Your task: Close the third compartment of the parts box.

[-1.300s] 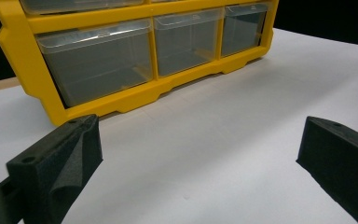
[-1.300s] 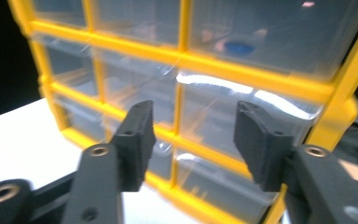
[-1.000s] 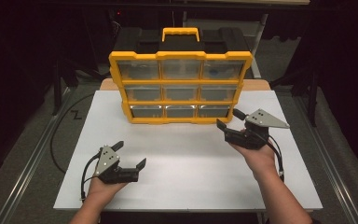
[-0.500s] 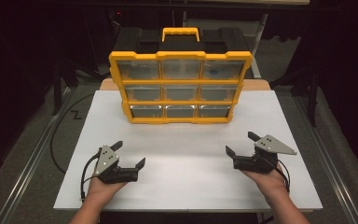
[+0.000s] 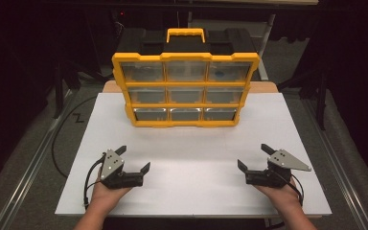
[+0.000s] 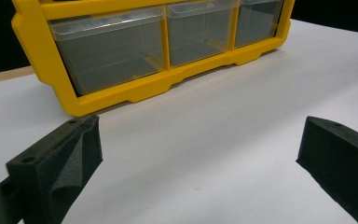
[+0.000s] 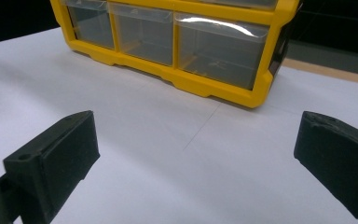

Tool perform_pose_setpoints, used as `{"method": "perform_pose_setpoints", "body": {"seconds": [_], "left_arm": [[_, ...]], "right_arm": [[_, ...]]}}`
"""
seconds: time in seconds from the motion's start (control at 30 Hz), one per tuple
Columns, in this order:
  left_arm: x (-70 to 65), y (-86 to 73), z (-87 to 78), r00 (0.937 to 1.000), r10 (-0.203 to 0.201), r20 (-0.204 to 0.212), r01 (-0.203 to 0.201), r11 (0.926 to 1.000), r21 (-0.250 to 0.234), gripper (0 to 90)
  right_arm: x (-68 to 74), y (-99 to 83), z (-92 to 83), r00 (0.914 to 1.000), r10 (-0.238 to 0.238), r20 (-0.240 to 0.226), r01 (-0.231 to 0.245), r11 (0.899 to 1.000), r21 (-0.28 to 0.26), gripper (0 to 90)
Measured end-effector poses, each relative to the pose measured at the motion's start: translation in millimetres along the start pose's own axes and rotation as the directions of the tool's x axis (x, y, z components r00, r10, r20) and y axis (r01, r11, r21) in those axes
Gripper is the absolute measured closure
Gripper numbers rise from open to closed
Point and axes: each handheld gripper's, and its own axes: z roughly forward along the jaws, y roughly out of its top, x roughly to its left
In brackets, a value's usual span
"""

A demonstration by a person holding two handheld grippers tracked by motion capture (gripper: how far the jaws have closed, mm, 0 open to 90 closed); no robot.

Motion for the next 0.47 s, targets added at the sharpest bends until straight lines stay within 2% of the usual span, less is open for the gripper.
{"method": "perform_pose_setpoints", "body": {"seconds": [0.2,0.3,0.47], "left_arm": [[1.6,-1.9,-0.2,1.0,-0.002,-0.005,0.002,1.0,0.009,0.3],[0.8,-1.9,0.2,1.0,0.004,0.001,-0.004,1.0,0.009,0.3],[2.4,-0.9,-0.7,1.0,-0.004,0.002,0.004,1.0,0.004,0.3]], "right_arm": [[3.4,-1.7,0.5,0.9999,-0.01,0.008,0.01,1.0,-0.024,1.1],[5.9,-2.2,2.2,0.9993,-0.031,0.021,0.031,0.999,-0.019,1.1],[8.8,-3.7,4.3,0.9987,-0.036,0.035,0.037,0.999,-0.002,1.1]]}}
